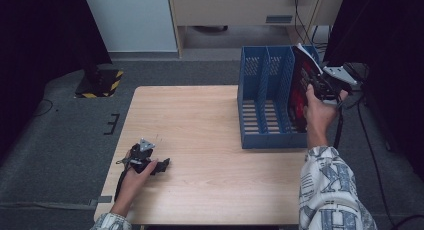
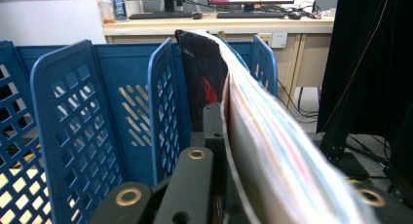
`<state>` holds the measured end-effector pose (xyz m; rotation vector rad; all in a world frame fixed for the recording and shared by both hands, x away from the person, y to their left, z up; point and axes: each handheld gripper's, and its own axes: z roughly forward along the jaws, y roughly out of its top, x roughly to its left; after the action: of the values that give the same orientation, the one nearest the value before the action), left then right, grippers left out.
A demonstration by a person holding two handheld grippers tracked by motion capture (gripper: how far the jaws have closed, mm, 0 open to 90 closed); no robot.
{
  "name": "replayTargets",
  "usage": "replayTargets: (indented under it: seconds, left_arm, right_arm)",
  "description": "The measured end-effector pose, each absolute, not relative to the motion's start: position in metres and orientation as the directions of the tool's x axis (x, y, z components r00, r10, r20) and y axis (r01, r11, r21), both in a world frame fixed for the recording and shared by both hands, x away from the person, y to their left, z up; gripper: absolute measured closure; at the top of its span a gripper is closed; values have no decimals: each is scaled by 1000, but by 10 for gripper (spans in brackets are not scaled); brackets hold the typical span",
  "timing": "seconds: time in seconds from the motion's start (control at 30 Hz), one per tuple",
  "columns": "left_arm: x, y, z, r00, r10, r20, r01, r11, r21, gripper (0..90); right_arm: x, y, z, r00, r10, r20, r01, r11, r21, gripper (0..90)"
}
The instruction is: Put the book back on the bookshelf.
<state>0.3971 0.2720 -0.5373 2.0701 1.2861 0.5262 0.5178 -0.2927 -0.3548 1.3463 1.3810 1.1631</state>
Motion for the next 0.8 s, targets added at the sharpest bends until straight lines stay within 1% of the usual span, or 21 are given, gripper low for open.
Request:
replayTargets:
  seconds: [0.23, 0.33, 0.8]
  left_arm:
    - [398, 272, -537, 441, 897, 3, 643, -319, 697, 0]
    - [398, 272, -537, 441, 897, 4, 643, -319, 697, 0]
    - [398, 271, -537, 442, 897, 4, 642, -320, 697, 0]
  right_arm:
    - [518, -293, -358, -22, 1000, 19, 188, -15, 982, 871]
    - [518, -292, -360, -26, 1000, 17, 189, -11, 982, 871]
    - [514, -281, -367, -83, 996, 31, 176, -16, 984, 848]
